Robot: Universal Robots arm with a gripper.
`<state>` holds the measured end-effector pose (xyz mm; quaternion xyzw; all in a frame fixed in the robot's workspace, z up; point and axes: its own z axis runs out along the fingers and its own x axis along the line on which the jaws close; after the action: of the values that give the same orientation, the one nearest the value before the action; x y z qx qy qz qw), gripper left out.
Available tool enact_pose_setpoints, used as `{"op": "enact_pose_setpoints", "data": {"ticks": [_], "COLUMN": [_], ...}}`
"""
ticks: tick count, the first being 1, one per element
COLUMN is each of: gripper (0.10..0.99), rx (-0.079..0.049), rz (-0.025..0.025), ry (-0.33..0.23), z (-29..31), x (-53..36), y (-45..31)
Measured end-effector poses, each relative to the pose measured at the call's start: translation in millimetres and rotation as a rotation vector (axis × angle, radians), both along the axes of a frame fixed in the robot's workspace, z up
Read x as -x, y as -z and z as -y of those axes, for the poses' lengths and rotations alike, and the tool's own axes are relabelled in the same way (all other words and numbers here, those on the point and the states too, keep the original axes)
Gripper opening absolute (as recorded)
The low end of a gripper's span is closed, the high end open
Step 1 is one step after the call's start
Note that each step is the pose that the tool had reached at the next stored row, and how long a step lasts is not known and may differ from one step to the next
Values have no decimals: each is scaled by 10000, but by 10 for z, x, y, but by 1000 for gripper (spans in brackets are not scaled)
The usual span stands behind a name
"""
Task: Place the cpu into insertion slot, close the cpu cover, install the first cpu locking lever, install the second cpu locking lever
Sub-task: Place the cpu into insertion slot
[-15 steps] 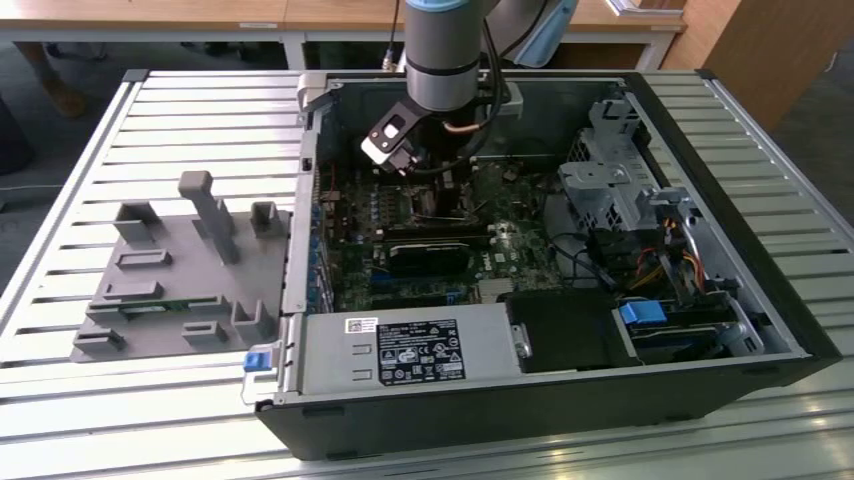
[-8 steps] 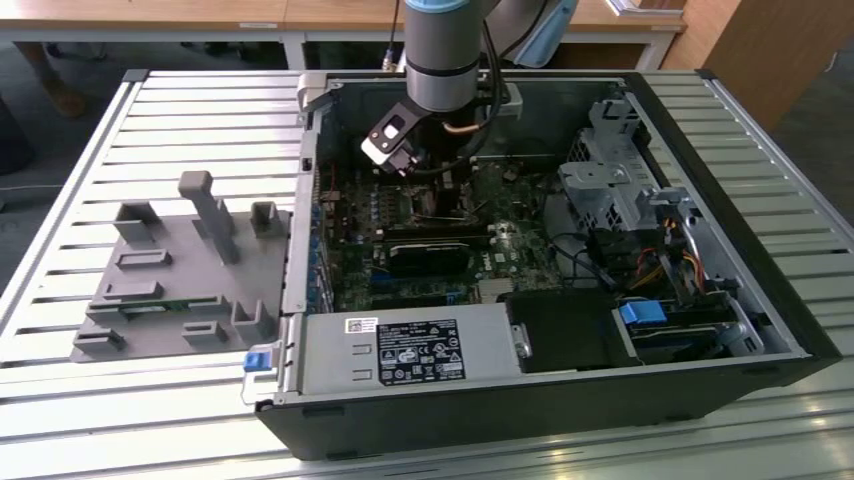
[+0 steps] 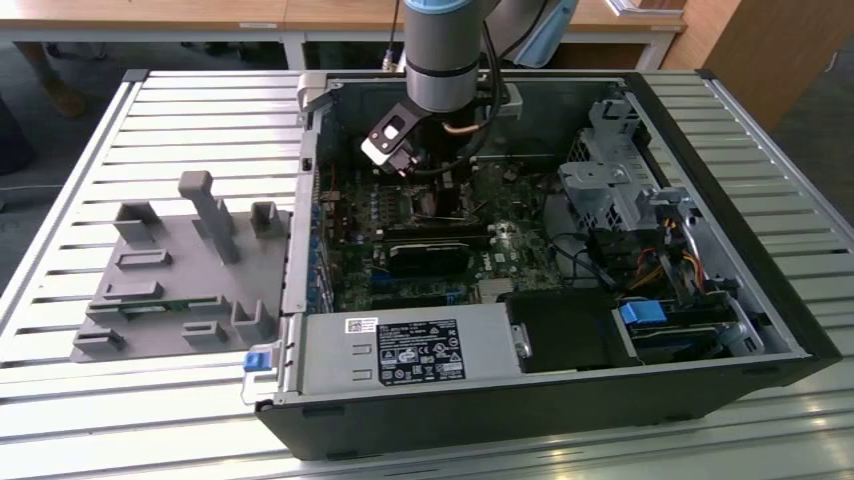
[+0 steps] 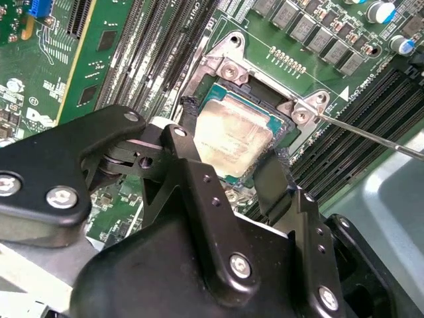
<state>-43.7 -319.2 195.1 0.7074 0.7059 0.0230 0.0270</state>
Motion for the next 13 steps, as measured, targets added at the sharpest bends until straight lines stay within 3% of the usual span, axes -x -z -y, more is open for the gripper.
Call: {"op": "enact_pose_setpoints", "data": {"ticks": [13], "gripper": [616], "rx": [-6], "rz": [0], "ry": [0], "z": [-36], "x": [0], "y": [18]}}
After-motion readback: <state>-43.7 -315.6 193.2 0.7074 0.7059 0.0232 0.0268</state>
